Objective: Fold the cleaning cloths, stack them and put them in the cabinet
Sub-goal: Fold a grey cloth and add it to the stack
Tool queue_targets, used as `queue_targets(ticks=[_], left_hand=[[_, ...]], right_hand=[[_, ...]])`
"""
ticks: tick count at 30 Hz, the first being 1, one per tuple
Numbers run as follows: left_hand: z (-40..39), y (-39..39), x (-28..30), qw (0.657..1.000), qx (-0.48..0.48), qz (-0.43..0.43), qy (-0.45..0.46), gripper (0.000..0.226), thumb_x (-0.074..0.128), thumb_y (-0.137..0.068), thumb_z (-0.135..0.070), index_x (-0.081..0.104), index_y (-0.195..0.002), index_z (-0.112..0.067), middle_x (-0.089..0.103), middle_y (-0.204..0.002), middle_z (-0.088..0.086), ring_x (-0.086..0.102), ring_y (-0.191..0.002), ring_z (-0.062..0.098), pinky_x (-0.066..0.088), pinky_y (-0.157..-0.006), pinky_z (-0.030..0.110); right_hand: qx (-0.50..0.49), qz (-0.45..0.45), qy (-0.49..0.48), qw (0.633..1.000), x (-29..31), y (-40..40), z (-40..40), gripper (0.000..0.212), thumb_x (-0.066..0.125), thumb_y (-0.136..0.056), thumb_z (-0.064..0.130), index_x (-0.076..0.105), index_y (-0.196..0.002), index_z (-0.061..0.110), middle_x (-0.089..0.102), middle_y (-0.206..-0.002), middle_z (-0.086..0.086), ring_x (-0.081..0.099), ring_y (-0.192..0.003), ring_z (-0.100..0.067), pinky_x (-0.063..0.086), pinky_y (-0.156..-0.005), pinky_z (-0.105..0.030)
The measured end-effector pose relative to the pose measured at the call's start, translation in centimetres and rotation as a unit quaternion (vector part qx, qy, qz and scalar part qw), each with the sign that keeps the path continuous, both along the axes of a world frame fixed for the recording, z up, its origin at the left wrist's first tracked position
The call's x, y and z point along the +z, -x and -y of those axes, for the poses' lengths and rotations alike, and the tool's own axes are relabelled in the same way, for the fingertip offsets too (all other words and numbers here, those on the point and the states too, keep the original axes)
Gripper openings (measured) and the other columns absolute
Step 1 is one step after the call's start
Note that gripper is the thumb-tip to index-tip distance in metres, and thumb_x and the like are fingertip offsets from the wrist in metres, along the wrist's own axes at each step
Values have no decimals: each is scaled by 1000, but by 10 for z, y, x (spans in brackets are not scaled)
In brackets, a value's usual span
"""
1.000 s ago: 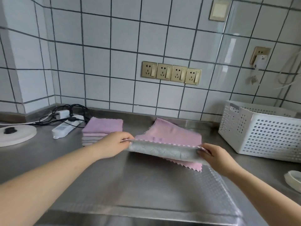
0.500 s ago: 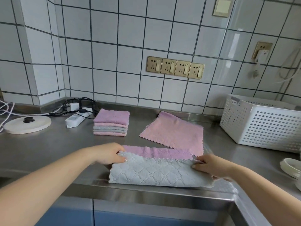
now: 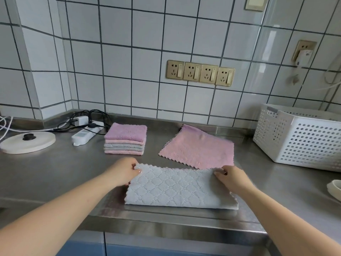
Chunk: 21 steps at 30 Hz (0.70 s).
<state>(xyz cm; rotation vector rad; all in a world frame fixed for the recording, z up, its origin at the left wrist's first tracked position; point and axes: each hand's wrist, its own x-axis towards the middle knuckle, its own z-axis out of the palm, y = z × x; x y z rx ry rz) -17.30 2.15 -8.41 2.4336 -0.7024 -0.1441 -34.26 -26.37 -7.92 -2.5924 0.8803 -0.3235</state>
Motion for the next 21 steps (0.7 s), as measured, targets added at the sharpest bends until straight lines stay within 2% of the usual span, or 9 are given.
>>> queue_targets(ticks=[3, 6, 11, 18, 20, 21], left_hand=[[4, -4, -1, 998, 6, 45, -44, 20, 55, -90, -27, 54, -76, -11, 48, -63, -2, 48, -56, 15, 49, -64, 32], [7, -9, -4, 996, 16, 71, -55, 25, 53, -91, -29, 56, -83, -6, 49, -66, -1, 49, -61, 18, 44, -61, 30], [11, -13, -6, 991, 28, 111, -70, 25, 51, -92, -31, 57, -88, -7, 50, -70, -1, 46, -67, 18, 28, -54, 29], [16, -18, -13, 987, 29, 133, -80, 19, 52, -91, -29, 52, -79, -15, 51, -72, -2, 51, -73, 19, 28, -56, 29], [15, -17, -12, 989, 25, 125, -76, 18, 55, -90, -33, 57, -101, -18, 56, -92, -2, 55, -87, 18, 37, -65, 28], [15, -17, -12, 989, 29, 126, -78, 31, 56, -89, -36, 54, -117, -21, 54, -108, 0, 55, -98, 18, 42, -75, 28]], right_hand=[[0, 2, 10, 1000, -4, -4, 1, 34, 49, -94, 33, 44, -67, 13, 59, -68, -6, 56, -55, -24, 40, -50, -30], [-2, -1, 8, 1000, -4, -9, 5, 36, 48, -94, 33, 40, -65, 13, 56, -61, -5, 53, -44, -23, 40, -46, -29], [4, -13, 7, 1000, -6, -18, 11, 37, 47, -95, 33, 41, -64, 14, 53, -59, -2, 50, -44, -19, 35, -43, -26], [9, -26, 42, 999, -11, -26, 14, 38, 45, -96, 34, 44, -63, 16, 50, -62, 1, 49, -62, -21, 29, -45, -26], [2, -25, 43, 999, -12, -25, 16, 29, 46, -96, 36, 52, -76, 15, 56, -68, 0, 53, -62, -23, 34, -47, -25], [-6, -26, 54, 998, -11, -24, 17, 23, 45, -95, 36, 55, -90, 16, 60, -75, -1, 55, -59, -21, 40, -50, -25]])
